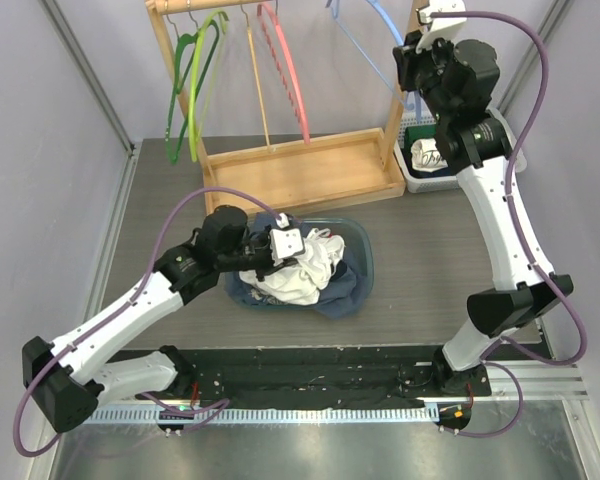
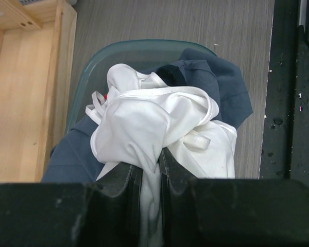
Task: Remove the tank top from the hanger
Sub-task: Place the hanger at the clothesline.
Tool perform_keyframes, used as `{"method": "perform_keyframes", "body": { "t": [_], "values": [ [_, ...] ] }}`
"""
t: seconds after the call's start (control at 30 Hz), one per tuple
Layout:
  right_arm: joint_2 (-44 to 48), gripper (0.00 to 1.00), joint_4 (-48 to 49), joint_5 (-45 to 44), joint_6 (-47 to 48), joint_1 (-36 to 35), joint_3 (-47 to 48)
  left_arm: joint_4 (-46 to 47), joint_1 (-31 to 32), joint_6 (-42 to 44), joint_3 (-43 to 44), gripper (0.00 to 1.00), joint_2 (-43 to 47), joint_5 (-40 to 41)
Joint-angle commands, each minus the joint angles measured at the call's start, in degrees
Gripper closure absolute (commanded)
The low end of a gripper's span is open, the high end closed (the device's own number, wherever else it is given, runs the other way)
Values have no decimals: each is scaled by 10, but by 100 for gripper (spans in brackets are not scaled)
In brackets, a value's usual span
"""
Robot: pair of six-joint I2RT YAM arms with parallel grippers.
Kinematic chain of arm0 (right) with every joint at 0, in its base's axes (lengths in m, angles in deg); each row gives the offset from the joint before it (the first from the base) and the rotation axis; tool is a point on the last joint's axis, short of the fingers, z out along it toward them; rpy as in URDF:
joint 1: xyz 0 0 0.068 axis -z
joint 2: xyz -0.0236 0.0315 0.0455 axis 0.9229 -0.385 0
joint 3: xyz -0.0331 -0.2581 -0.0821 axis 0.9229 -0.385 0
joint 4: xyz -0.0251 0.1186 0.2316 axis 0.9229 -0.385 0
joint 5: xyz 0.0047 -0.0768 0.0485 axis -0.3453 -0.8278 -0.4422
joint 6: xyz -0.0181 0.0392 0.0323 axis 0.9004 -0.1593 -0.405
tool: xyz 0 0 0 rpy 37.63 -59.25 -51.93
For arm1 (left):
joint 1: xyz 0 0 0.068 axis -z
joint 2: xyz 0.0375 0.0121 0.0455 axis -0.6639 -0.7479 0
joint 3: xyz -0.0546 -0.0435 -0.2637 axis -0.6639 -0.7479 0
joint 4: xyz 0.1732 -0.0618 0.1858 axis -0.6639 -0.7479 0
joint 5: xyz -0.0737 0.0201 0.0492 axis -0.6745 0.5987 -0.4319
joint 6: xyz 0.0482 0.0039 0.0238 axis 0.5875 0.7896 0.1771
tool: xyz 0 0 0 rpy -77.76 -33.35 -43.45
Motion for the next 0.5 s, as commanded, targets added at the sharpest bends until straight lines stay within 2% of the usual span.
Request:
{"method": "perform_keyframes", "body": {
  "t": [0.0,0.13,0.43,0.47],
  "values": [
    [-28,99,34,9,1,-1,67,-21,-1,62,7,100,35,-20],
    [-58,99,31,12,-10,0,88,-22,-3,65,-7,95,43,-21],
    [-91,99,12,13,-36,0,69,-18,-5,59,-24,94,53,-32],
    [-89,99,1,34,-42,-1,65,-16,-6,58,-28,94,52,-30]
  ]
}}
